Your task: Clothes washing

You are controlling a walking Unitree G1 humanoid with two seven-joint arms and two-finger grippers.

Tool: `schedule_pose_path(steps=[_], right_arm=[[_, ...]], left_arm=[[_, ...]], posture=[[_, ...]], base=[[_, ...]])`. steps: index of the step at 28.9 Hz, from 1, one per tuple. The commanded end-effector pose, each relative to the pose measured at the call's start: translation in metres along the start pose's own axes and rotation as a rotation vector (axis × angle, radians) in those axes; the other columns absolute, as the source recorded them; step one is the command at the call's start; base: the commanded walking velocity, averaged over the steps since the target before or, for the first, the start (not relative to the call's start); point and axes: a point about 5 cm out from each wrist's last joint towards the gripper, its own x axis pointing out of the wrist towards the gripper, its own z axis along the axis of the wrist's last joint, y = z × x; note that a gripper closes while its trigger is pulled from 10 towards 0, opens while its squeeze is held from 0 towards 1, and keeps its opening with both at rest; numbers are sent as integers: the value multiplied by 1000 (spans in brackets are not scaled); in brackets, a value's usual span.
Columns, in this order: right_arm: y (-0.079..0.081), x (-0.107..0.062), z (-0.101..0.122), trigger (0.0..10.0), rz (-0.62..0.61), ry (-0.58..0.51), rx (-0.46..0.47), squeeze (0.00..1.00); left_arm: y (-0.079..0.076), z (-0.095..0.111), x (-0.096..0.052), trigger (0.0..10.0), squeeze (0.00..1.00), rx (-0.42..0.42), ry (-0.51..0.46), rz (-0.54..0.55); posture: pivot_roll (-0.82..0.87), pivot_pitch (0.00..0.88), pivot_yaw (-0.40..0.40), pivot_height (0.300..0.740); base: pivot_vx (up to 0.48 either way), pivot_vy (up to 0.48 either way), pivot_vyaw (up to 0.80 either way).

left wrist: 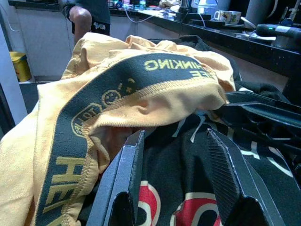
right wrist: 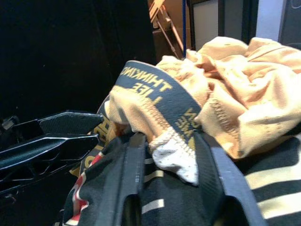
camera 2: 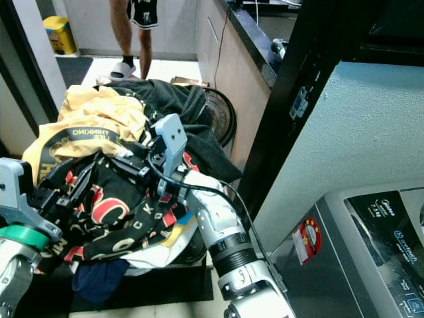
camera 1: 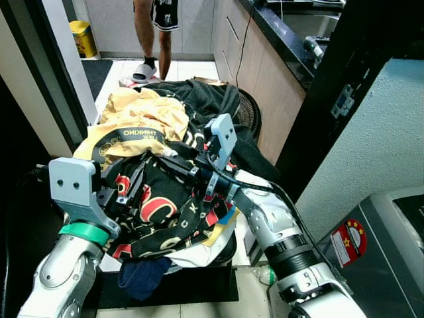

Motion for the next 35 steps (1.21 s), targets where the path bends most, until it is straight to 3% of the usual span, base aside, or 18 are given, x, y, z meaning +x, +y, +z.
schedule_pose_path(steps=[1,19,22,23,25,26,27,30,31,35], right_arm=[[0,2,6,0,0,-30,-1,0],[-4,3,15,0,-9,-70,10,0],[-10,4,28,0,-62,-130,-2,0],[-17,4,44,0,-117,-206,-5,0],[-17,4,44,0,-117,-206,-5,0],[-27,2,75,0,-184,-330,-19,0],[-27,2,75,0,-184,-330,-19,0],[-39,-10,152,0,-258,-583,-89,0],[-39,-10,152,0,-258,-583,-89,0],[-43,-31,206,0,-305,-728,-194,0]], left_arm=[[-1,-1,-1,10000,0,-8,3,2],[-1,0,1,10000,0,-22,-12,12],[-1,0,2,10000,0,-24,-16,15],[0,1,2,10000,0,-26,-19,18],[0,1,2,10000,0,-26,-19,18],[0,1,3,10000,0,-28,-21,20],[0,1,3,10000,0,-28,-21,20],[0,2,6,10000,0,-37,-30,18],[0,2,6,10000,0,-37,-30,18],[1,2,9,10000,0,-47,-36,15]], posture=[[87,22,-5,740],[86,15,-9,740],[84,13,-10,740],[82,12,-9,740],[82,12,-9,740],[80,13,-5,740],[80,13,-5,740],[75,15,1,740],[75,15,1,740],[65,12,12,740]], base=[[0,0,0],[0,0,0],[0,0,0],[0,0,0],[0,0,0],[0,0,0],[0,0,0],[0,0,0],[0,0,0],[0,0,0]])
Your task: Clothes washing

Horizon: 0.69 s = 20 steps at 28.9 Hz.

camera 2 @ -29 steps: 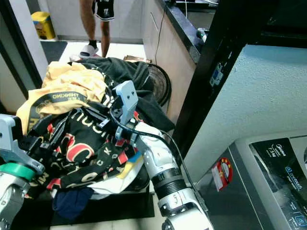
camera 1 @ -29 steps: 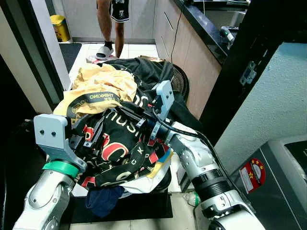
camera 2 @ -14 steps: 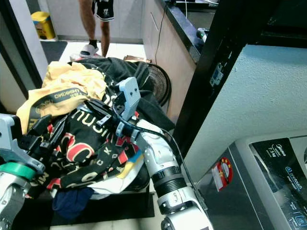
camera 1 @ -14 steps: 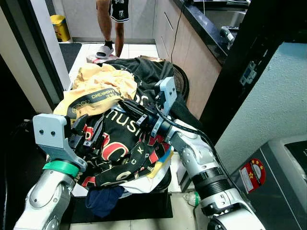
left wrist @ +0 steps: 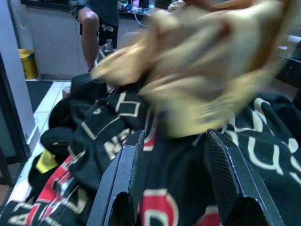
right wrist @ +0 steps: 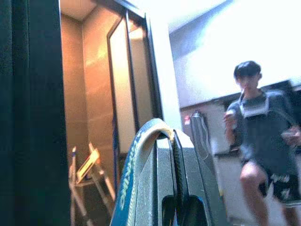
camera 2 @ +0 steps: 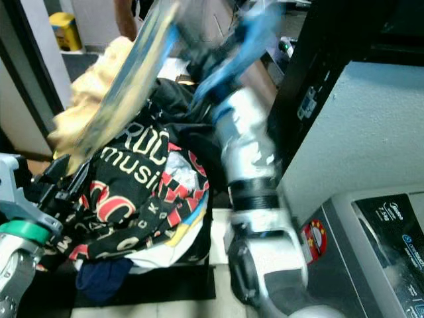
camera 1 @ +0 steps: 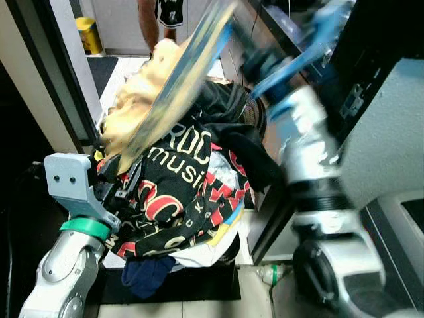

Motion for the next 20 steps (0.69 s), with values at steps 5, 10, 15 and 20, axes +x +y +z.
schedule_pose_path(steps=[5,10,15,20], right_arm=[[-25,8,46,0,-107,-138,-102,0],[-60,6,91,0,-252,-224,-223,0],[-59,-19,40,0,-226,21,-217,0],[-60,-67,-10,10000,-324,160,-149,0]], left_arm=[[0,-1,4,10000,0,-18,-10,-5],[1,0,9,10000,0,-16,-17,-11],[0,-1,19,10000,0,11,-4,-13],[1,4,35,10000,0,46,1,3]], posture=[[63,5,20,740],[59,0,28,740],[69,0,13,740],[81,0,1,740]], base=[[0,0,0],[0,0,0],[0,0,0],[0,0,0]])
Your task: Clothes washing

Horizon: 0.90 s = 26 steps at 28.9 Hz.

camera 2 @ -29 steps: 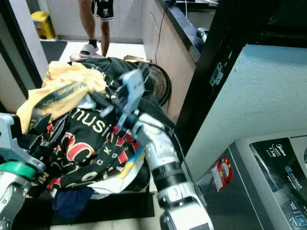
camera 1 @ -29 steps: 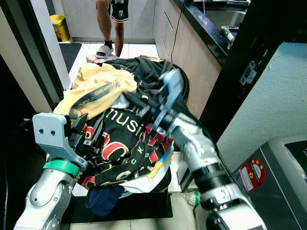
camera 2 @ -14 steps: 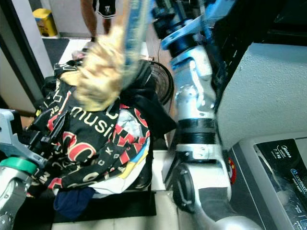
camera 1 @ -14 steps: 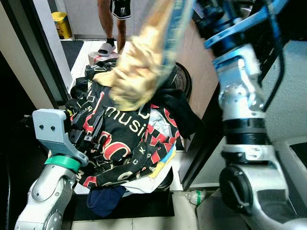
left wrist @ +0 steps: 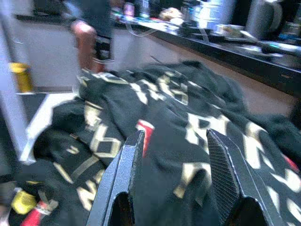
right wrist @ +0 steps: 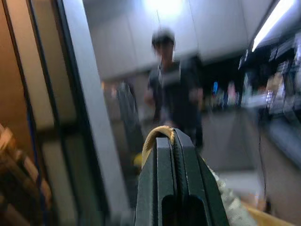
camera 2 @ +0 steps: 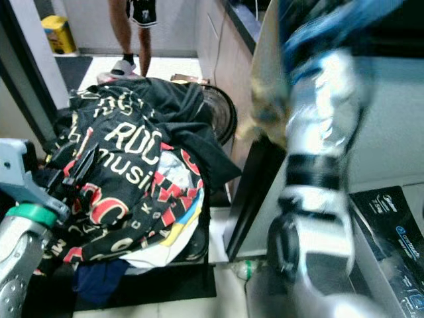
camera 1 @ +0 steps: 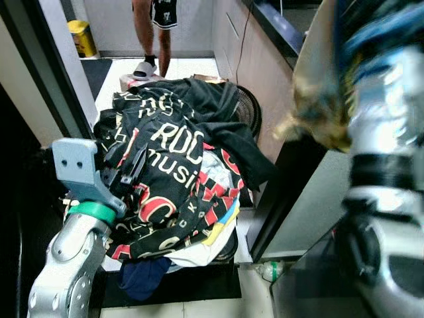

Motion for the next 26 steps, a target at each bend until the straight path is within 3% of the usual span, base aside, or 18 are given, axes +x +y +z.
schedule_pose_path(steps=[1,5,7,9,11,17,26], right_arm=[[2,-3,4,10000,0,-30,-5,0],[3,-12,-6,10000,2,0,44,0],[10,-17,-12,10000,36,28,71,0],[26,-30,-21,10000,95,80,64,0],[29,-35,-23,10000,88,89,54,0],[21,-37,-21,10000,2,53,88,0],[21,-46,-27,10000,18,81,118,0]], left_arm=[[1,-6,0,10000,0,15,41,-2],[-2,-4,2,10000,0,24,42,-21],[-4,-2,2,10000,0,20,33,-29],[-6,4,5,10000,0,21,12,-31],[-5,7,7,10000,0,22,-5,-20],[-3,17,17,10000,0,78,-29,-23],[-9,14,15,10000,0,86,-13,-61]], posture=[[81,0,1,740],[82,0,1,740],[84,0,1,740],[84,0,-2,740],[87,0,-10,740],[91,0,-17,740],[87,0,-13,740]], base=[[0,0,0],[0,0,0],[0,0,0],[0,0,0],[0,0,0],[0,0,-681],[0,0,-800]])
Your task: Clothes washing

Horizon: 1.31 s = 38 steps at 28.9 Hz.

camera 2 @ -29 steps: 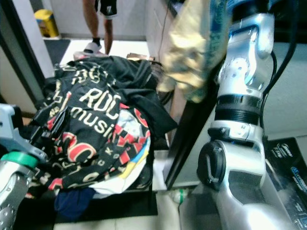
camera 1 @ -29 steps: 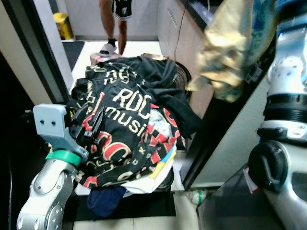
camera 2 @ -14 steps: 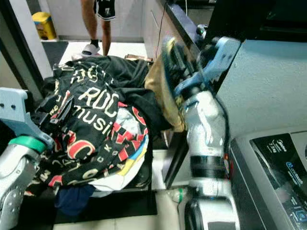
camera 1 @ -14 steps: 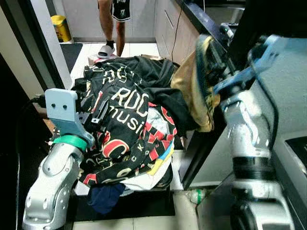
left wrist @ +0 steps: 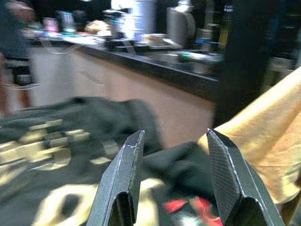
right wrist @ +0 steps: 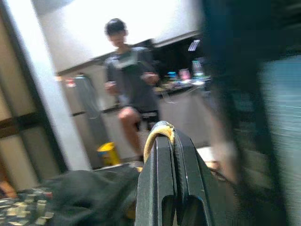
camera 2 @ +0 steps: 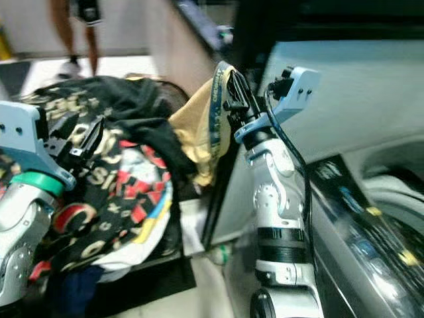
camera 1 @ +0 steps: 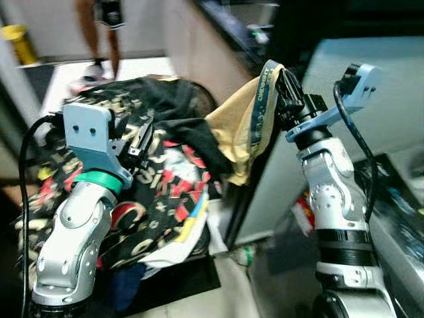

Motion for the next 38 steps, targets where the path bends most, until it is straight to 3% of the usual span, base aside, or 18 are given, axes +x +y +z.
schedule_pose_path(steps=[1,6,11,17,19,27,31,34,38], right_arm=[[1,-5,-1,10000,3,11,12,0],[0,-7,-4,10000,-8,29,8,0],[-1,1,5,10000,-8,3,0,0],[4,11,16,10000,4,-33,-4,0],[4,19,26,10000,-17,-65,-19,0],[-4,25,28,10000,-66,-56,-47,0],[-1,29,28,10000,-5,-16,-151,0],[5,23,19,10000,65,34,-219,0],[8,12,8,10000,63,57,-213,0]], left_arm=[[-2,-5,-2,10000,0,14,29,-18],[-3,-6,0,10000,0,19,36,-25],[2,-1,2,10000,0,-32,29,9],[8,5,4,10000,0,-25,6,53],[14,8,9,10000,0,18,15,108],[18,8,8,10000,0,63,20,137],[21,5,9,10000,0,169,52,149],[24,6,13,10000,0,161,48,157],[27,7,16,10000,0,171,59,139]], posture=[[87,0,-13,740],[90,0,-13,740],[94,0,-9,740],[94,0,-12,740],[94,0,-12,740],[96,0,-29,740],[94,0,-15,740],[95,0,20,740],[115,0,63,740]], base=[[0,0,-800],[0,0,-800],[0,0,-800],[0,0,-800],[0,0,-800],[0,0,-800],[0,0,-800],[0,0,-800],[0,0,-800]])
